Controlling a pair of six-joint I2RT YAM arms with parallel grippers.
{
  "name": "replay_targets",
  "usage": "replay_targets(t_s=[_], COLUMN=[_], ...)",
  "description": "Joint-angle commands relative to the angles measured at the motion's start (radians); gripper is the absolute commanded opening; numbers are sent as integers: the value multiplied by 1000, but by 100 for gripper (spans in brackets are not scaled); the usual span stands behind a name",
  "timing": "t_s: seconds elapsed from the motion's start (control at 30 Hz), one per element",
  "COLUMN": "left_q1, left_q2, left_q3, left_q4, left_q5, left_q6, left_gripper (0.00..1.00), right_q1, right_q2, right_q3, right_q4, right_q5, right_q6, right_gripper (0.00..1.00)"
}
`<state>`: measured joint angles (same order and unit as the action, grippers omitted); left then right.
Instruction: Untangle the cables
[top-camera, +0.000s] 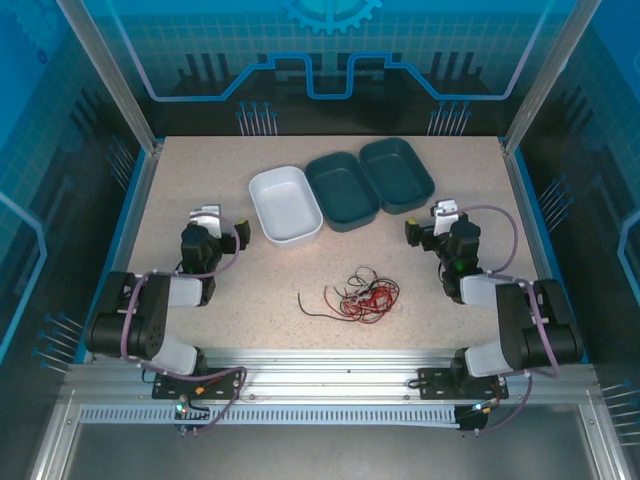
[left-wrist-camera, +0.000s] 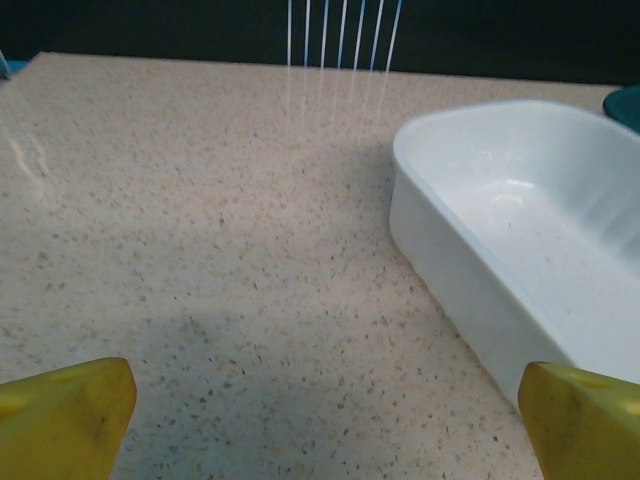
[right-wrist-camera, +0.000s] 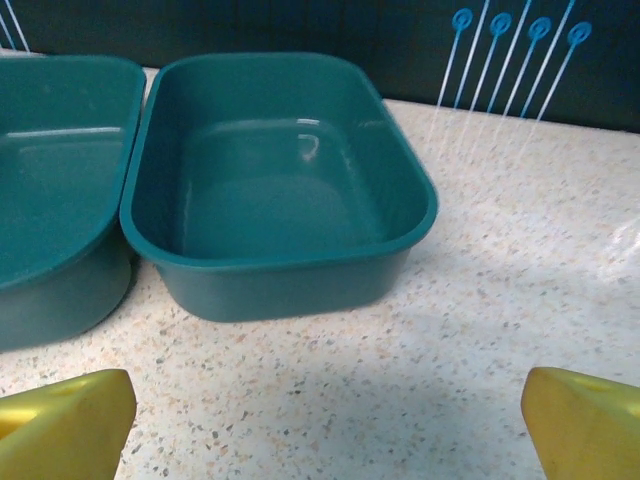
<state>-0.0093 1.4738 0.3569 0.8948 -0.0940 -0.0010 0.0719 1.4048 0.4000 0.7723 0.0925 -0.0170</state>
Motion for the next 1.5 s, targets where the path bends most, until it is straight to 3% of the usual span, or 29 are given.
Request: replay_targets(t_s=[0.0, 0.17, 0.33, 0.6, 0.73, 0.83, 0.9, 1.07, 1.23, 1.47], left_q1=[5, 3, -26, -259, -296, -320, -320, -330, -402, -627], left_q2=[-92, -284, -429, -616, -722, -787, -792, -774, -733, -670], left_q3=[-6, 58, 168, 227, 221, 143, 164, 282, 295, 243], left_q4=[-53, -322, -571, -753, -875, -863, -894, -1108, -1126, -1088], left_q5=[-29, -48, 38, 17, 40, 63, 132, 206, 308, 185], left_q6=[-14, -108, -288, -403, -524, -673, -665, -551, -599, -611], left_gripper=[99, 99, 99, 99, 99, 99, 99, 99, 99, 99], right_q1=[19, 45, 75, 231, 299, 367, 400, 457, 581, 719], right_q2=[-95, -275, -421, -532, -592, -647, -671, -661, -609, -507], right_q3=[35, 76, 187, 321, 432, 472, 519, 569, 549, 500], right_q4=[-157, -408, -771, -1216, -1461, -1621, -1716, -1858, -1897, -1895], right_q5=[102, 225, 311, 368, 398, 419, 423, 400, 340, 250], right_q6=[39, 129, 273, 422, 523, 589, 606, 639, 718, 873], right_gripper=[100, 100, 100, 100, 100, 100, 100, 100, 92, 75])
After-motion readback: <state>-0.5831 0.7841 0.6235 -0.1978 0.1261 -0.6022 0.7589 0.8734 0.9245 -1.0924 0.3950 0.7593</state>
